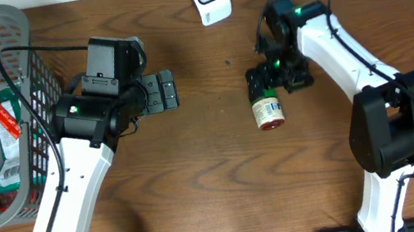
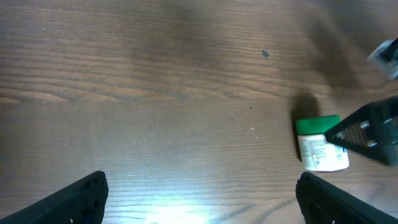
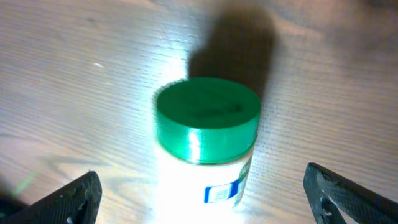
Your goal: Scan the item barcode
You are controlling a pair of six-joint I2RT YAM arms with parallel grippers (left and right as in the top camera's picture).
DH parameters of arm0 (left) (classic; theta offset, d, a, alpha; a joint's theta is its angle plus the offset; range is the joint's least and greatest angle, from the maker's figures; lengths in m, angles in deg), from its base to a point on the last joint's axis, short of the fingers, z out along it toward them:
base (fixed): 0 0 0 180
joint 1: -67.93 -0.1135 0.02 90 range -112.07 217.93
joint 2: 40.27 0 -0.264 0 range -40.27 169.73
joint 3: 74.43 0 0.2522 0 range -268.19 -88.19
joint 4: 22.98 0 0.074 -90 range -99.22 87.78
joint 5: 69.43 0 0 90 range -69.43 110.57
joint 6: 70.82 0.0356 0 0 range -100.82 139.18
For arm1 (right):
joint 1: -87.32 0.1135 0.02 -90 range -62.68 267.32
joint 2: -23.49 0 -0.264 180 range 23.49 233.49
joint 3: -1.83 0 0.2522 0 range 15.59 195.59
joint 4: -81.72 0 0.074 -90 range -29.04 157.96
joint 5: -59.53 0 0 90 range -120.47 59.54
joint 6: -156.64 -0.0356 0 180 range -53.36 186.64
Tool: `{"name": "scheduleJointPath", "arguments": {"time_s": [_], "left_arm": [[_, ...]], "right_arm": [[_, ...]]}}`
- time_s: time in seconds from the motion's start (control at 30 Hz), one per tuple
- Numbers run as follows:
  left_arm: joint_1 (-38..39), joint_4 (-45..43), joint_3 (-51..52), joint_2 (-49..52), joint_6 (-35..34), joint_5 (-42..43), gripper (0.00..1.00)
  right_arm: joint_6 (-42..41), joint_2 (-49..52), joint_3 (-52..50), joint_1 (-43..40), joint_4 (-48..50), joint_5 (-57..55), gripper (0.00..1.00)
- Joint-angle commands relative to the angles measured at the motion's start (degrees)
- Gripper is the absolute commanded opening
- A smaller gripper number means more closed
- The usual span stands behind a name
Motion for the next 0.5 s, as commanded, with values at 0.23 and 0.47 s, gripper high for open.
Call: {"name": "scheduleJointPath", "arguments": {"time_s": [0.23,0.47], "left_arm": [[-0.2,0.2,-0.8,-0.5,-0.1,-0.3,0.97],[-0.2,-4.2,-0.7,-0.5,-0.1,-0.3,0.96]], "right_arm": [[0.1,-0.1,12.6,-6.2,-3.8,0.0,0.99],[0.1,-0.1,12.7,-13.4,-3.1,0.0,0.99]]}}
